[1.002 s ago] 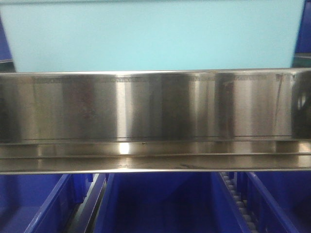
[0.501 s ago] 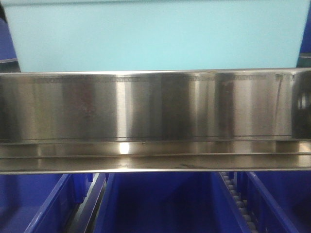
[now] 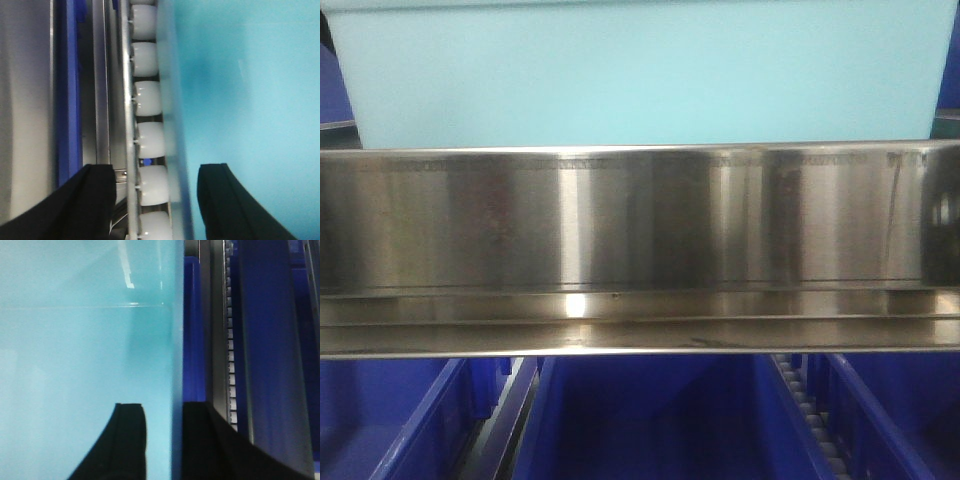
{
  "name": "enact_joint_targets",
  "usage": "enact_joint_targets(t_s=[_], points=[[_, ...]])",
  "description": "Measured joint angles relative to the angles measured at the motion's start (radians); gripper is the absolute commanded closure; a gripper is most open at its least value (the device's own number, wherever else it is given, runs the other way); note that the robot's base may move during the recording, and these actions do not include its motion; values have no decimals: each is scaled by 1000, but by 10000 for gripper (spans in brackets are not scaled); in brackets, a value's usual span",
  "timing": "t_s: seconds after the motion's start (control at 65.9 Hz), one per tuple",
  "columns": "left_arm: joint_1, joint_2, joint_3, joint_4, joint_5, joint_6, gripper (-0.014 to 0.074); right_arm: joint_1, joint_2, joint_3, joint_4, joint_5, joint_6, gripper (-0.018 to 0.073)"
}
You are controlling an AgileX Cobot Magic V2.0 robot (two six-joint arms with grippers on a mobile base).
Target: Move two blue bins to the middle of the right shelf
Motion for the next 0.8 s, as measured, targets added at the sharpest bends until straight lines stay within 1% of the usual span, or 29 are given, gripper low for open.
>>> enact_joint_targets(t_s=[0.076, 0.106, 0.152, 0.258, 0.273, 0.288, 0.486, 0.653, 0.805], points=[[-5, 5, 0, -2, 0, 0, 356, 0, 0, 0, 0, 0, 0, 621], [-8, 7, 0, -3, 0, 0, 393, 0, 0, 0, 0, 2, 0, 671], [-9, 10, 0, -6, 0, 0, 465, 0, 0, 0, 0, 4, 0, 720], [-9, 12, 0, -8, -5, 0, 655, 0, 0, 0, 0, 8, 0, 721], [-9, 12, 0, -8, -7, 0, 669, 0, 0, 0, 0, 8, 0, 721], [-9, 12, 0, -8, -7, 0, 710, 0, 0, 0, 0, 8, 0, 721], [-9, 13, 0, -17, -20, 0, 707, 4, -2, 0, -8, 14, 2, 721], [-9, 0, 0, -11, -35, 0, 707, 38, -42, 0, -89, 21, 31, 721], [-9, -65, 0, 22, -114, 0, 707, 70, -104, -5, -156, -13, 63, 721]])
